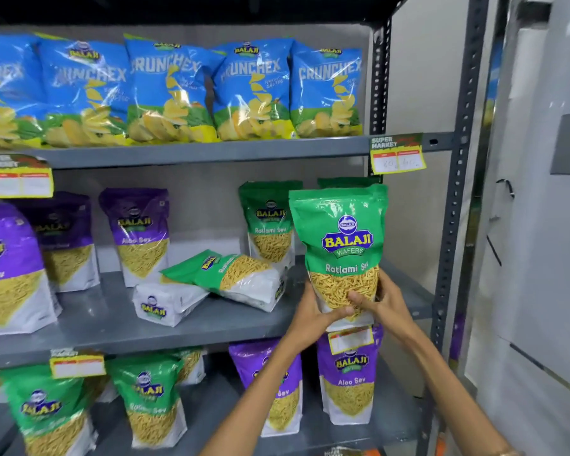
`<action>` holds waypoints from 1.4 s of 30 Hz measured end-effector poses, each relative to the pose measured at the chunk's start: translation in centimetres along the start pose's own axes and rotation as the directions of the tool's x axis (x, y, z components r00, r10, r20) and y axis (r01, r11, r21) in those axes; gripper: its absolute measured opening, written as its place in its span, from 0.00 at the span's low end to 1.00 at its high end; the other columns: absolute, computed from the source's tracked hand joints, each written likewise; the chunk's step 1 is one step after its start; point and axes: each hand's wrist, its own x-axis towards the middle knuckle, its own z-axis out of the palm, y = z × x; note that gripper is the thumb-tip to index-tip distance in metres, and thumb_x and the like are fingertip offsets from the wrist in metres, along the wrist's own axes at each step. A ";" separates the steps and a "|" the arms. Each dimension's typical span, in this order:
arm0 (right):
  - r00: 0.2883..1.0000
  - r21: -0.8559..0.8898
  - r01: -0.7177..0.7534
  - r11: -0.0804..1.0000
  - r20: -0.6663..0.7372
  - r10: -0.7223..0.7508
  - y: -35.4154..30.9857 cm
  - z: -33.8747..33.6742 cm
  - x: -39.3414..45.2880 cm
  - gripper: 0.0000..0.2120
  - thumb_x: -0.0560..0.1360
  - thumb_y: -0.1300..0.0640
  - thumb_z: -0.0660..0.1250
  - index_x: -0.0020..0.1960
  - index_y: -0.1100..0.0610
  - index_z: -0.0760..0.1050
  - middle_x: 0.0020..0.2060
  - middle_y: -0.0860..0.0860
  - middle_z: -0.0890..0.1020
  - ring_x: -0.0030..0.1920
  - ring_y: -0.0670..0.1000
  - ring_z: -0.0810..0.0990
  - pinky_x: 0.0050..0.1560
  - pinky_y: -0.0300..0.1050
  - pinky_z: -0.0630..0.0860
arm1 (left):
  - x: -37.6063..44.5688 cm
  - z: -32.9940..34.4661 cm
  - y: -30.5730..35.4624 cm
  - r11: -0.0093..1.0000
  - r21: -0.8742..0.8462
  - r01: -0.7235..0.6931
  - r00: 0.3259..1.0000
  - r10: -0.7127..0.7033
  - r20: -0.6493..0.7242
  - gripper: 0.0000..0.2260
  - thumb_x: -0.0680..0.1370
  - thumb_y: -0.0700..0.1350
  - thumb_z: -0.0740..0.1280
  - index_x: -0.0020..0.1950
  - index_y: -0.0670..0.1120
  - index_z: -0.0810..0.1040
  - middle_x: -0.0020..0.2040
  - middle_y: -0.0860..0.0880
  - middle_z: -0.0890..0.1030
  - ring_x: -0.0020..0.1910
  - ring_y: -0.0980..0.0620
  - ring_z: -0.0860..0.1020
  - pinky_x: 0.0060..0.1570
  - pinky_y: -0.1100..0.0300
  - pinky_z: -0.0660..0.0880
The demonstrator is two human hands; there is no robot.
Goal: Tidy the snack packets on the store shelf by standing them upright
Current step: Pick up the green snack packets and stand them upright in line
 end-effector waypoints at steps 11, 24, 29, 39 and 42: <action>0.995 -0.069 -0.096 0.993 -0.027 0.094 5.7 -5.9 9.4 0.28 0.71 0.52 0.76 0.67 0.47 0.70 0.60 0.49 0.83 0.60 0.49 0.82 0.53 0.37 0.80 | 9.8 5.7 -2.8 0.984 0.100 0.148 0.986 -0.154 0.058 0.43 0.68 0.65 0.73 0.77 0.52 0.61 0.74 0.51 0.75 0.73 0.48 0.74 0.73 0.50 0.70; 0.996 -0.242 -0.087 0.966 -0.026 0.083 7.2 -4.5 10.1 0.27 0.76 0.45 0.70 0.70 0.53 0.66 0.63 0.50 0.78 0.63 0.50 0.77 0.61 0.43 0.70 | 11.9 5.1 -4.6 0.973 0.124 0.194 0.981 -0.194 -0.012 0.46 0.65 0.66 0.76 0.76 0.52 0.60 0.76 0.50 0.73 0.75 0.48 0.71 0.75 0.48 0.68; 0.920 -0.416 0.081 0.906 -0.317 -0.228 5.4 -1.6 5.0 0.22 0.78 0.47 0.69 0.67 0.57 0.69 0.62 0.53 0.74 0.62 0.49 0.73 0.62 0.44 0.71 | 6.3 3.9 -1.9 0.995 0.097 -0.004 0.950 0.033 -0.309 0.31 0.78 0.48 0.73 0.79 0.50 0.65 0.73 0.53 0.74 0.71 0.54 0.75 0.68 0.60 0.72; 0.944 -0.432 0.227 0.873 0.318 -0.088 0.0 15.1 12.5 0.27 0.78 0.34 0.58 0.62 0.54 0.77 0.62 0.55 0.80 0.63 0.56 0.78 0.67 0.59 0.73 | 1.8 -7.9 -1.3 0.878 -0.477 0.032 0.273 -0.467 -0.841 0.30 0.68 0.54 0.78 0.62 0.41 0.71 0.61 0.40 0.75 0.58 0.39 0.78 0.63 0.44 0.77; 0.848 -0.540 0.008 0.841 0.449 0.281 -0.2 17.5 14.9 0.45 0.72 0.23 0.48 0.78 0.53 0.64 0.79 0.55 0.64 0.78 0.60 0.64 0.75 0.61 0.60 | 2.4 -10.5 -0.4 0.689 -0.689 0.226 0.305 -0.722 -0.621 0.43 0.65 0.58 0.80 0.72 0.36 0.70 0.69 0.42 0.75 0.68 0.38 0.77 0.64 0.40 0.77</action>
